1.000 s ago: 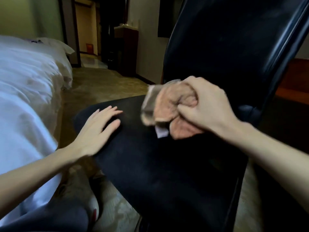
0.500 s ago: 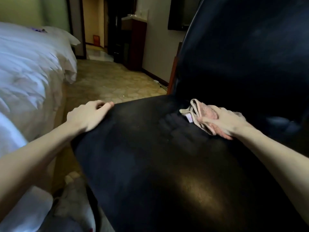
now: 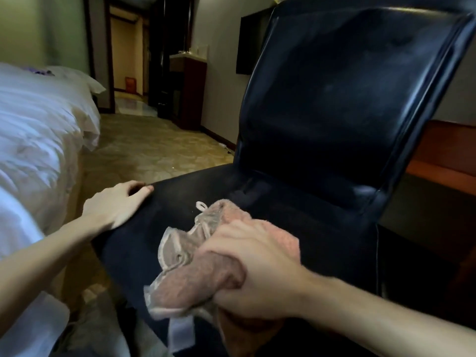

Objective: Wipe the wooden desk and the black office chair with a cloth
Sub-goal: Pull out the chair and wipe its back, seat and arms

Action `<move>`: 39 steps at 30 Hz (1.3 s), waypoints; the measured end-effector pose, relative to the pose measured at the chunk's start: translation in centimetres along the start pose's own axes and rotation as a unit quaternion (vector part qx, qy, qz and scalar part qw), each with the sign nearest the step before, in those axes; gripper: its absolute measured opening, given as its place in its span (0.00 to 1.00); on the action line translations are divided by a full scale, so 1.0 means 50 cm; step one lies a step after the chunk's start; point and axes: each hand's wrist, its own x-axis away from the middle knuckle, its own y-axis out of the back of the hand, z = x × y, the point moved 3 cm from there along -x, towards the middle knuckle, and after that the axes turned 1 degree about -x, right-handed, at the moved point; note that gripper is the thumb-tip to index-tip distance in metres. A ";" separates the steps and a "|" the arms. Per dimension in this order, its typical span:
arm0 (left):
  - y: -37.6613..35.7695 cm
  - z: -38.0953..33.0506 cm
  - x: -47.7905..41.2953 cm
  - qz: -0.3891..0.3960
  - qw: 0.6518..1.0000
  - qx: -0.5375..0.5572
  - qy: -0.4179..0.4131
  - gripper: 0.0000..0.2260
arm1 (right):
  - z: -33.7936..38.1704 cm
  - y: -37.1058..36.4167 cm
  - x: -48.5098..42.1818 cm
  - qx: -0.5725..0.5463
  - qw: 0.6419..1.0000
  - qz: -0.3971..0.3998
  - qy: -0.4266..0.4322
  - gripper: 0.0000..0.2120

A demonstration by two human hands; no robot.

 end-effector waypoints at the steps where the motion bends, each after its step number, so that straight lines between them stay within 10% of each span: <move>1: 0.003 0.004 -0.001 0.008 1.000 0.007 -0.001 0.35 | -0.010 0.021 -0.005 -0.005 1.000 -0.029 0.003 0.23; 7: -0.004 0.015 -0.001 -0.012 1.000 0.014 -0.002 0.29 | -0.180 0.193 -0.099 0.153 0.961 -0.208 -0.100 0.31; 14: -0.016 0.033 -0.010 -0.037 0.999 0.004 -0.012 0.23 | -0.460 0.135 -0.218 0.137 0.913 -0.018 -0.384 0.56; 19: -0.019 0.029 -0.005 -0.069 0.998 -0.007 -0.014 0.23 | -0.566 0.030 -0.224 0.145 0.866 0.037 -0.477 0.45; 29: -0.008 0.016 0.035 -0.062 0.997 0.028 0.024 0.37 | -0.148 -0.046 -0.198 0.082 0.986 0.025 -0.143 0.42; 35: 0.006 0.008 0.056 -0.035 0.998 0.036 0.038 0.38 | 0.052 -0.060 -0.094 0.030 0.997 0.043 0.051 0.20; 39: 0.008 0.011 0.077 -0.042 0.998 0.036 0.030 0.40 | -0.007 0.044 -0.024 0.101 0.984 -0.138 0.042 0.20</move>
